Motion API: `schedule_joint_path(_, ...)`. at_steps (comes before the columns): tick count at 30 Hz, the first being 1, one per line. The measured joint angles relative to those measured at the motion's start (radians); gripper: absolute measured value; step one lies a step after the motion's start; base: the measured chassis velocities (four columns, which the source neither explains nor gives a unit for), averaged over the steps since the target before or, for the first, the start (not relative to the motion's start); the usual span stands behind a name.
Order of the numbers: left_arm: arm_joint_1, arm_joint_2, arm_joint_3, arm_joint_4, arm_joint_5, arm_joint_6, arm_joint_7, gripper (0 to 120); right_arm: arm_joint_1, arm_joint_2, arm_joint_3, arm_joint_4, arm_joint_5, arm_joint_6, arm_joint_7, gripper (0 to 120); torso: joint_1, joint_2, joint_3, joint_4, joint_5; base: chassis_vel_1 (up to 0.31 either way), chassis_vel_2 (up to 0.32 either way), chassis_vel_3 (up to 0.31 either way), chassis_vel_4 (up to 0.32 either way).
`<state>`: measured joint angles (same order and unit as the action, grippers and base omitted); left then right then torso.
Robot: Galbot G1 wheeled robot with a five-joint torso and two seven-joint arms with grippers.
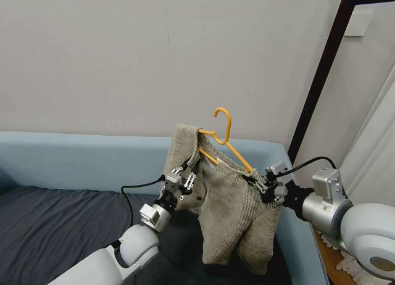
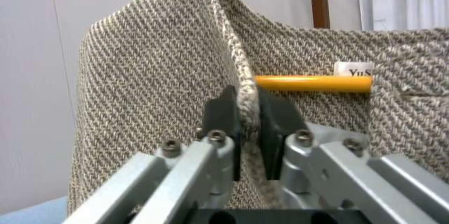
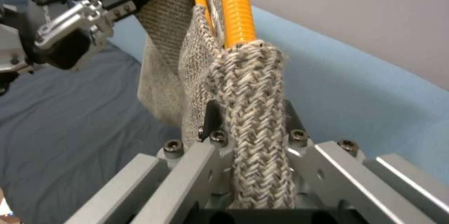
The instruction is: Pick up the clothes from the sofa and hang them on the clothes hanger.
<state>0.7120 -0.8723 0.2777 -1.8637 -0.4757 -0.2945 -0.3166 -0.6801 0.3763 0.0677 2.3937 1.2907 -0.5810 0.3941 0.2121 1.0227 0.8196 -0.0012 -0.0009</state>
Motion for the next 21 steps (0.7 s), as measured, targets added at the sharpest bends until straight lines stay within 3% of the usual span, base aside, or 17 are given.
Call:
schedule_joint_path(2, -0.001, 0.01, -0.004, -0.016, -0.004, 0.0, 0.004, 0, 0.0, -0.003, -0.001, -0.004, -0.015, -0.004, 0.0, 4, 0.0, 0.0, 0.0, 0.0, 0.0, 0.0, 0.0, 0.0, 0.0)
schedule_joint_path(13, -0.007, 0.103, -0.021, -0.095, -0.009, -0.003, 0.022, 0, 0.0, -0.011, -0.036, -0.054, -0.175, -0.009, -0.058, 4, 0.0, 0.0, 0.0, -0.0001, 0.0, 0.0, 0.0, 0.0, 0.0)
schedule_joint_path(21, 0.014, 0.098, 0.013, -0.102, 0.013, 0.002, 0.034, 0, 0.006, -0.003, -0.032, -0.048, -0.14, -0.017, -0.043, 4, 0.0, 0.0, 0.0, 0.0, 0.0, 0.0, 0.0, 0.0, 0.0)
